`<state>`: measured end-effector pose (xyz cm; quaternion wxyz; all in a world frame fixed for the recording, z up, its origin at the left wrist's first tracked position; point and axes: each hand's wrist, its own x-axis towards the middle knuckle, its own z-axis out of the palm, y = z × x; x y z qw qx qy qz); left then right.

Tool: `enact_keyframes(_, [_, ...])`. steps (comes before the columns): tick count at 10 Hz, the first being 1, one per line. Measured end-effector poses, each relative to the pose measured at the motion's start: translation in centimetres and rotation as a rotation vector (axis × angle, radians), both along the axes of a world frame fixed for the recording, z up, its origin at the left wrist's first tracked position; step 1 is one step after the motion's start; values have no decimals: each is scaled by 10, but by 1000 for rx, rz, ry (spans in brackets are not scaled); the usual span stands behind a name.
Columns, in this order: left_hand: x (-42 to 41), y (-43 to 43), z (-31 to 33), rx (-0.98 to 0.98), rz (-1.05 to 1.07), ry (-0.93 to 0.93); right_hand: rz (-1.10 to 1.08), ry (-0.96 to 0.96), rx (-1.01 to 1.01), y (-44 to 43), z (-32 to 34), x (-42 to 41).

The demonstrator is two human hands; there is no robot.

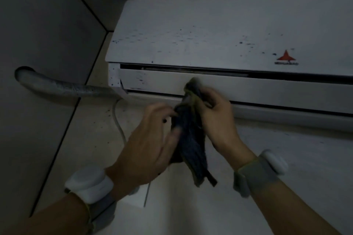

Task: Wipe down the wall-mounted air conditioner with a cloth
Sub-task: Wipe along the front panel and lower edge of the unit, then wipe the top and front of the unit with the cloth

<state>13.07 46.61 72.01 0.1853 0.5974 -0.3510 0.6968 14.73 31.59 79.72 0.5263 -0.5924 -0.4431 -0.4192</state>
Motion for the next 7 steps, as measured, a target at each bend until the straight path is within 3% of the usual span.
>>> enact_keyframes(1, [-1,-16,-1,-131,-152,108,251,280,-9,-12,1,-11])
enact_keyframes(2, [1,-32,-5,-103,58,143,436,430,-9,-18,3,-23])
enact_keyframes(3, [0,-48,-4,-188,48,188,540,530,-56,-23,7,-32])
enact_keyframes(4, [5,-61,-8,-176,-97,214,523,601,-161,-26,12,-43])
enact_keyframes(5, [9,-80,-11,-221,-112,350,421,551,-341,-34,21,-56])
enact_keyframes(6, [7,-104,7,-262,52,407,159,336,-420,-54,21,-61])
enact_keyframes(7, [27,-113,42,-332,181,431,-332,-231,-408,-90,15,-47])
